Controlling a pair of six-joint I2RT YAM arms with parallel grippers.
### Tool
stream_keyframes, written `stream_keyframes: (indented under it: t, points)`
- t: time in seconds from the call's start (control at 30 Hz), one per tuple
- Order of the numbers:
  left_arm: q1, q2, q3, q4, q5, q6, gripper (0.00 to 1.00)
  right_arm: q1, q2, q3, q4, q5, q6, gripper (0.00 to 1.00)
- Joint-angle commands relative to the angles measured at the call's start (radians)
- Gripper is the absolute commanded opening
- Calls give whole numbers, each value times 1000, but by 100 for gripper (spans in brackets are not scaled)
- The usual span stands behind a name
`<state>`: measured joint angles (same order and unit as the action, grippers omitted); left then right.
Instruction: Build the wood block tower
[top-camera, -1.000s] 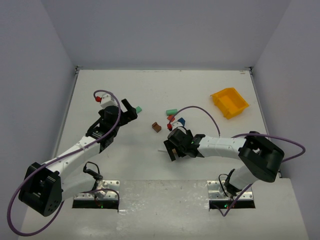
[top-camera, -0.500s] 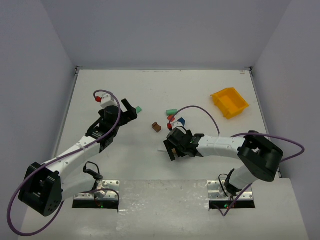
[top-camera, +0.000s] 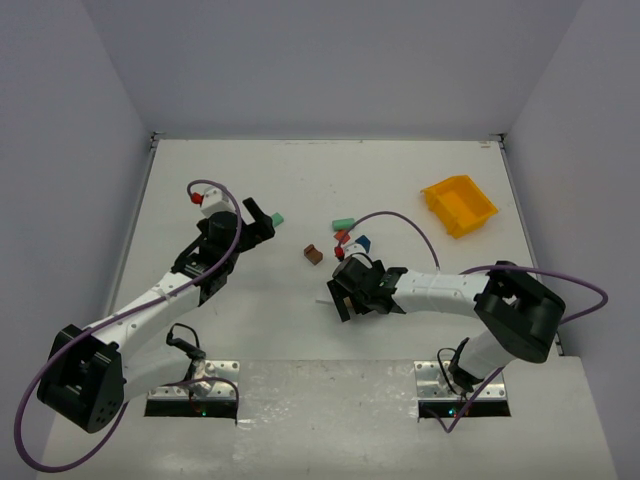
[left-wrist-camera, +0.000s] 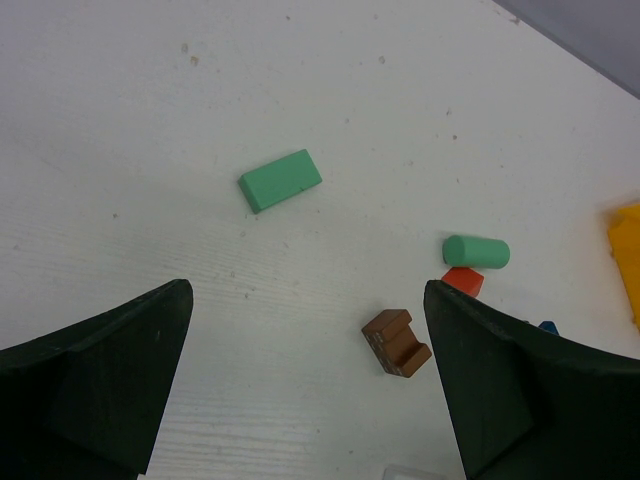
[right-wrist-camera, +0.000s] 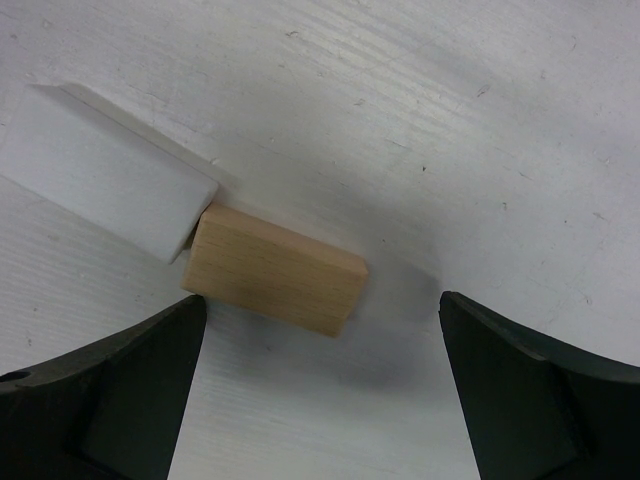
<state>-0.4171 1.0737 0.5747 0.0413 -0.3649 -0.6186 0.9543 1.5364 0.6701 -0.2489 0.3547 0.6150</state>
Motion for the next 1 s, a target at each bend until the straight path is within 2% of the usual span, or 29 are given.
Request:
stream_keyframes:
  t: [0.0,0.97]
  points:
    - [10,-11,1,35,1,-9,100,-11,26,16,130,124,47,99]
    - [9,-6,1,40,11,-6,100,-9,-62,-11,118,134,60,99]
